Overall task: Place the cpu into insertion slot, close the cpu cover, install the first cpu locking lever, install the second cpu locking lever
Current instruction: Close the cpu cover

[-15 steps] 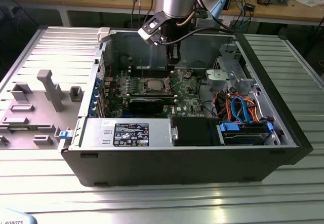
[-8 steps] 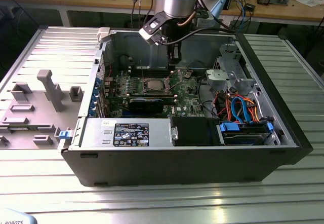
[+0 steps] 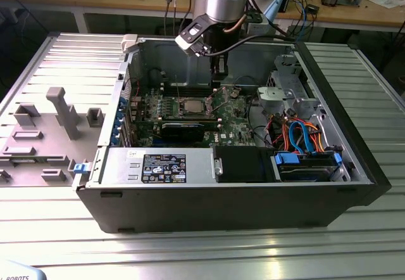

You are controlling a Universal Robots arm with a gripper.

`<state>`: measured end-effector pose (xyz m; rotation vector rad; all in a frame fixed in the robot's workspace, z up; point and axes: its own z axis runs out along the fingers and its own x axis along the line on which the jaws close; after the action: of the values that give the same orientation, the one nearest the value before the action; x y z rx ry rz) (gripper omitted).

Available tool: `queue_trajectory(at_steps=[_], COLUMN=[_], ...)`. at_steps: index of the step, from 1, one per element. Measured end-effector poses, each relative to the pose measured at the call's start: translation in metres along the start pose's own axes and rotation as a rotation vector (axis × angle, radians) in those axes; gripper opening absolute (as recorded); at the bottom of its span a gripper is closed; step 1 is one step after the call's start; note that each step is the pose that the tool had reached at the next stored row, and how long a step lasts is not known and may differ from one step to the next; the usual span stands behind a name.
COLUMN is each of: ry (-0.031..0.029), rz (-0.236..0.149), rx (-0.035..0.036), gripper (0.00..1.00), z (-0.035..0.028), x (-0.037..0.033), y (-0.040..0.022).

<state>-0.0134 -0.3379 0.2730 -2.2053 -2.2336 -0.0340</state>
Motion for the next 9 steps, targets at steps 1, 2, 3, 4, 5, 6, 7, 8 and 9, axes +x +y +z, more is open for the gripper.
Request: queue_trajectory(at_steps=[1, 2, 3, 4, 5, 6, 7, 8, 9], ry=[0.0, -0.0001, 0.0, 0.0, -0.0001, 0.0, 0.0, 0.0, 0.0], rz=[0.0, 0.0, 0.0, 0.0, 0.0, 0.0, 0.0, 0.0, 0.0], rx=[0.0, 0.0, 0.0, 0.0, 0.0, 0.0, 0.0, 0.0, 0.0], gripper=[0.11, 0.11, 0.11, 0.11, 0.11, 0.11, 0.11, 0.11, 0.11], z=[0.0, 0.0, 0.0, 0.0, 0.0, 0.0, 0.0, 0.0, 0.0], x=[0.0, 0.0, 0.0, 0.0, 0.0, 0.0, 0.0, 0.0, 0.0], y=[0.0001, 0.0001, 0.0002, 0.0004, 0.0007, 0.001, 0.0012, 0.002, 0.0024])
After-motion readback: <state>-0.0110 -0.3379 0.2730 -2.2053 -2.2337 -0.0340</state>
